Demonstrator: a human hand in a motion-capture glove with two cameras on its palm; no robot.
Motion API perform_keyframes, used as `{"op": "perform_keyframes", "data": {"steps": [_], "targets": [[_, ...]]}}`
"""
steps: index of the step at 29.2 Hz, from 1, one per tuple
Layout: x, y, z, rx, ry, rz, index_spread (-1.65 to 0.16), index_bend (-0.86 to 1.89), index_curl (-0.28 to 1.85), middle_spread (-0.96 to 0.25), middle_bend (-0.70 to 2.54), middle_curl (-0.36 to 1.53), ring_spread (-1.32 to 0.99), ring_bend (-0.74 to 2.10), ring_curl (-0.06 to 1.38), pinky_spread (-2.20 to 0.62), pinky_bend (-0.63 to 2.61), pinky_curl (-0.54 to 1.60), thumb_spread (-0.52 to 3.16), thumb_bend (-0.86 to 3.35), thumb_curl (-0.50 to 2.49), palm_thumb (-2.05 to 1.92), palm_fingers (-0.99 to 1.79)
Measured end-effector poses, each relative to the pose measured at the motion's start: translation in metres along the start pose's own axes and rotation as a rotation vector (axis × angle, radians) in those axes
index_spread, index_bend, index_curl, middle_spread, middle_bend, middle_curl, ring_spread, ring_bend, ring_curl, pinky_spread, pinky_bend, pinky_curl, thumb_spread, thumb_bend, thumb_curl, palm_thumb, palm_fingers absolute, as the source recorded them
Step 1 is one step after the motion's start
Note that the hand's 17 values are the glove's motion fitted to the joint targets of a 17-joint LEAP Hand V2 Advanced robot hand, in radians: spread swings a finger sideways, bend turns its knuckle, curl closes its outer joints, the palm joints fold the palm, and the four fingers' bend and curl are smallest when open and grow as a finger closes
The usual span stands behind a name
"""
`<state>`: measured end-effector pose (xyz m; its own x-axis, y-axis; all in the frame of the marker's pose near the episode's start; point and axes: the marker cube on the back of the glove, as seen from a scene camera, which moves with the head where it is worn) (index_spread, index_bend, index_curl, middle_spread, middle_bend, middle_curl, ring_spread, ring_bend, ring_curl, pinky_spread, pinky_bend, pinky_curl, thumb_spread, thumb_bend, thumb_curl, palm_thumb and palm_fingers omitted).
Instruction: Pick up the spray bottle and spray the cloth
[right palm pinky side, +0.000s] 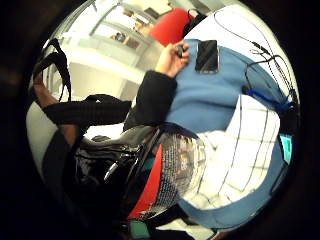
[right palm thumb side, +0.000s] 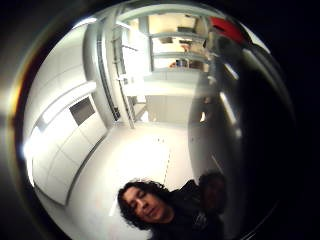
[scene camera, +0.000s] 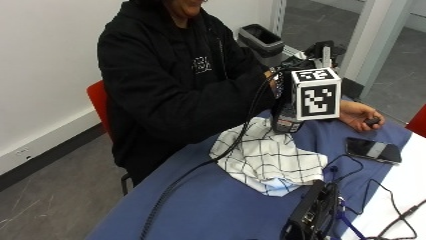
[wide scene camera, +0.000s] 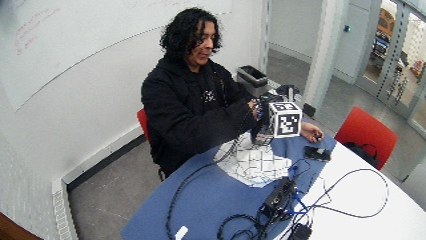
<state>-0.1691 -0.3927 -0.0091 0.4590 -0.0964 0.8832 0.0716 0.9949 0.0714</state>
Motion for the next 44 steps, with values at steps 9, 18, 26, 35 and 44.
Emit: {"op": "perform_keyframes", "data": {"steps": [9,18,26,35,44], "targets": [[0.042,-0.020,0.029,0.171,-0.034,-0.157,-0.27,0.20,0.74,-0.13,0.61,0.61,-0.15,0.70,0.51,-0.22,0.54,0.46,0.73,-0.02,1.02,1.02,1.30],[0.060,-0.026,0.042,0.143,-0.059,-0.185,-0.27,0.20,0.75,-0.13,0.62,0.62,-0.16,0.70,0.51,-0.23,0.54,0.46,0.70,-0.02,1.04,1.01,1.31],[0.056,-0.047,0.033,0.173,-0.063,-0.198,-0.27,0.21,0.76,-0.15,0.63,0.62,-0.17,0.71,0.52,-0.24,0.55,0.46,0.67,-0.02,1.05,0.99,1.33],[0.064,-0.023,0.043,0.042,-0.134,-0.125,-0.27,0.21,0.76,-0.15,0.64,0.62,-0.17,0.72,0.52,-0.25,0.55,0.46,0.71,0.00,1.06,1.00,1.32],[0.071,0.003,0.021,-0.135,0.017,-0.040,-0.25,0.17,0.74,-0.07,0.60,0.59,-0.08,0.49,0.47,-0.06,0.32,0.42,0.87,-0.04,0.96,0.94,0.86]]}}
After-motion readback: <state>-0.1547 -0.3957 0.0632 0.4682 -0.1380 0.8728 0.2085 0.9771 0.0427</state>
